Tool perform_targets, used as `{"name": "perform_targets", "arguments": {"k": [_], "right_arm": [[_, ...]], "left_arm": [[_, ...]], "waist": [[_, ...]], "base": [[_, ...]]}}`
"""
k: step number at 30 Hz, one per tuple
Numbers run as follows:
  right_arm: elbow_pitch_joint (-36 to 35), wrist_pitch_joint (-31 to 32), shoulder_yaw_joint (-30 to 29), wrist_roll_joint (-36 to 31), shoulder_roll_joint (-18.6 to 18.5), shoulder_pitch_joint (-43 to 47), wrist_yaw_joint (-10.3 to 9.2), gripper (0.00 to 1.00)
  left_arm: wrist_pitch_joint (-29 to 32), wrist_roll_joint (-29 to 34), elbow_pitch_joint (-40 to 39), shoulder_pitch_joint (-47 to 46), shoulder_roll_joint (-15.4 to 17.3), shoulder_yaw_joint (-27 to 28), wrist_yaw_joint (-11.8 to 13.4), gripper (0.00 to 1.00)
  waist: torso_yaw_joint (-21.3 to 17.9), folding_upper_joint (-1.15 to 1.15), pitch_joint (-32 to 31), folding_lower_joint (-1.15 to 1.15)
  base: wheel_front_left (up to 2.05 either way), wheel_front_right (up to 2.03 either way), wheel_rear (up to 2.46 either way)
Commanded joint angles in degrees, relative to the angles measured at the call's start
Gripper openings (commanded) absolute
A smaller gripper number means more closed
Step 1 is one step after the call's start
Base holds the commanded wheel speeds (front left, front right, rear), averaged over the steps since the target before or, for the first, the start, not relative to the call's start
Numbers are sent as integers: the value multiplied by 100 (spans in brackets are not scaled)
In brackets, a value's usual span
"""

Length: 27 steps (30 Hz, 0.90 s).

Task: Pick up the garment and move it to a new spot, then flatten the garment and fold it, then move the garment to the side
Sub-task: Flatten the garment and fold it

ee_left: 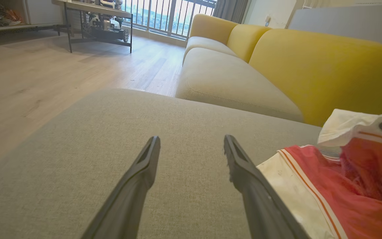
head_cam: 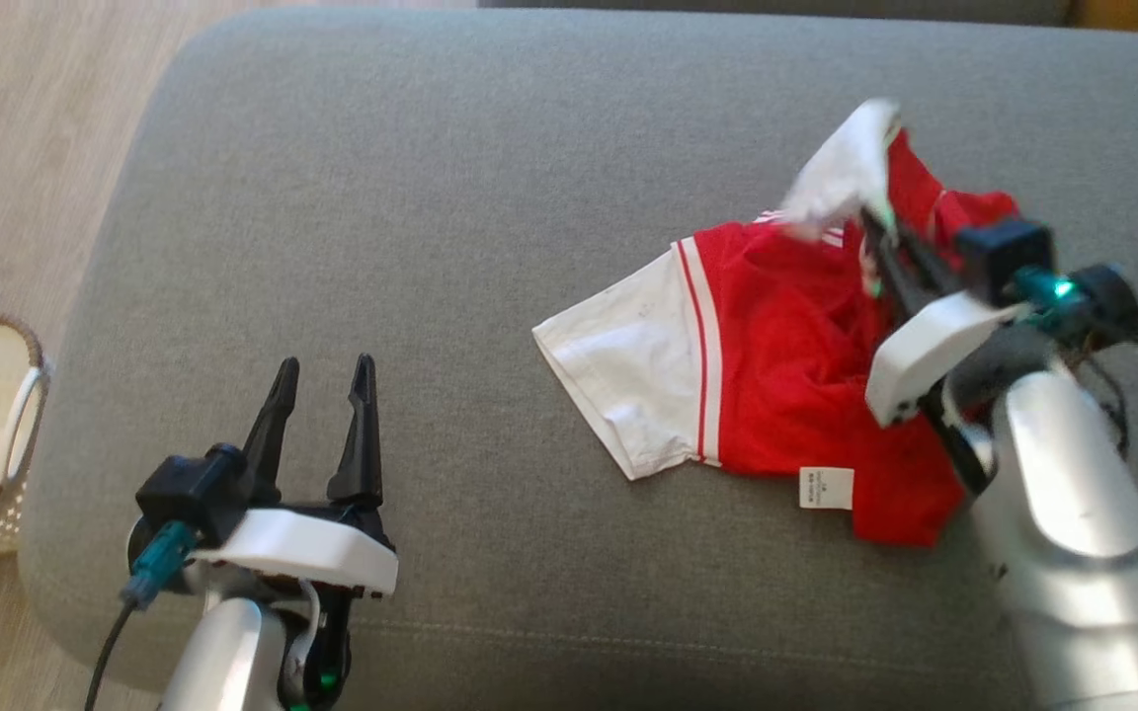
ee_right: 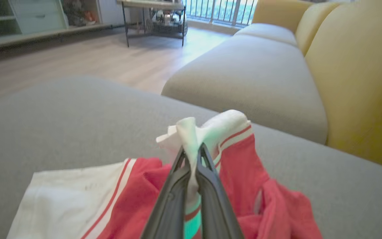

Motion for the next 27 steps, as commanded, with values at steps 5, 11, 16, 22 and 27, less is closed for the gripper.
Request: {"name": "perform_targets", "arguments": {"k": [5,11,16,22,27], "right_arm": [[-852,-179,-202,292,85,-542,-2,0],[-1409,69,-395,543,-195,-821,-2,0],[-1614,235,-531,722,-529,-1150,-2,0],[-1672,309,-833,800,-798,-1560,-2,0],[-1618,412,-896,861,-932,-1956,-2,0]], "left_arm": [[-30,34,-178,-103,22,226,48,100],[-30,52,-202,43,22,233,64,100],[-30,64,-201,145,22,216,74,100],[-30,50,-188,247,22,195,78,100],[-30,26,-212,392,22,200,96,100]], "waist": [[-208,0,-301,-1],[-345,0,-527,-1],[-386,0,-684,-1],[-381,0,-822,-1],[-401,0,-926,-1]], "base": [[0,0,0],[0,0,0],[0,0,0],[0,0,0],[0,0,0]]}}
